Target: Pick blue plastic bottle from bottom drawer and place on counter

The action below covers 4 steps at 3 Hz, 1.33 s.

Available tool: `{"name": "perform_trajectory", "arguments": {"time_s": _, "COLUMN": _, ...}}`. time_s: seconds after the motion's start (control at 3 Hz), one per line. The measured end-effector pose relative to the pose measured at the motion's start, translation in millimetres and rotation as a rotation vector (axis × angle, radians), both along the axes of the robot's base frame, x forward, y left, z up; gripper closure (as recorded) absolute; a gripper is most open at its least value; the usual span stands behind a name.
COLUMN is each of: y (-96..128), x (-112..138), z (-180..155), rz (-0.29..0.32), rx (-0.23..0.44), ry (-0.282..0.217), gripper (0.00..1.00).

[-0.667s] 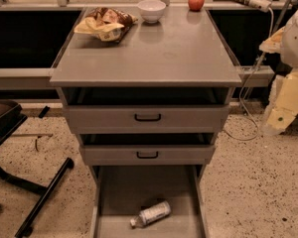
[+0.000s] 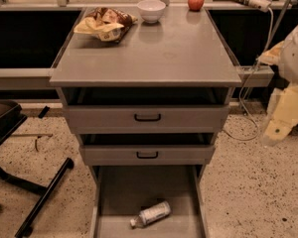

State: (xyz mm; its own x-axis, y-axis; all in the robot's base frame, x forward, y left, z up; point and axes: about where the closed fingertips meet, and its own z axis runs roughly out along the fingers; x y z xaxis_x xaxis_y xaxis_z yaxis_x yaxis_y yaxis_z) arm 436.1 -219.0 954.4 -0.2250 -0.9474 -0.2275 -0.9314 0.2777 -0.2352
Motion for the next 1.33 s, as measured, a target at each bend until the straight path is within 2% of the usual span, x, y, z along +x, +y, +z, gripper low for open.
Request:
{"name": "perform_trajectory", "arguments": {"time_s": 0.33, "y": -5, "x": 0, "z": -41, "rz": -0.019, "rx": 0.027, "ry": 0.003, "gripper": 0.0}}
{"name": "perform_trajectory", "arguments": {"time_s": 1.0, "y": -10, "x": 2, "z": -131, "rz": -0.067, "rx": 0.107, "ry": -0.035, "gripper": 0.0}}
{"name": "perform_trajectory", "arguments": {"time_s": 1.33, "y": -10, "x": -5, "z": -164, "rz": -0.068, "rx": 0.157, "ry": -0.025, "gripper": 0.0}}
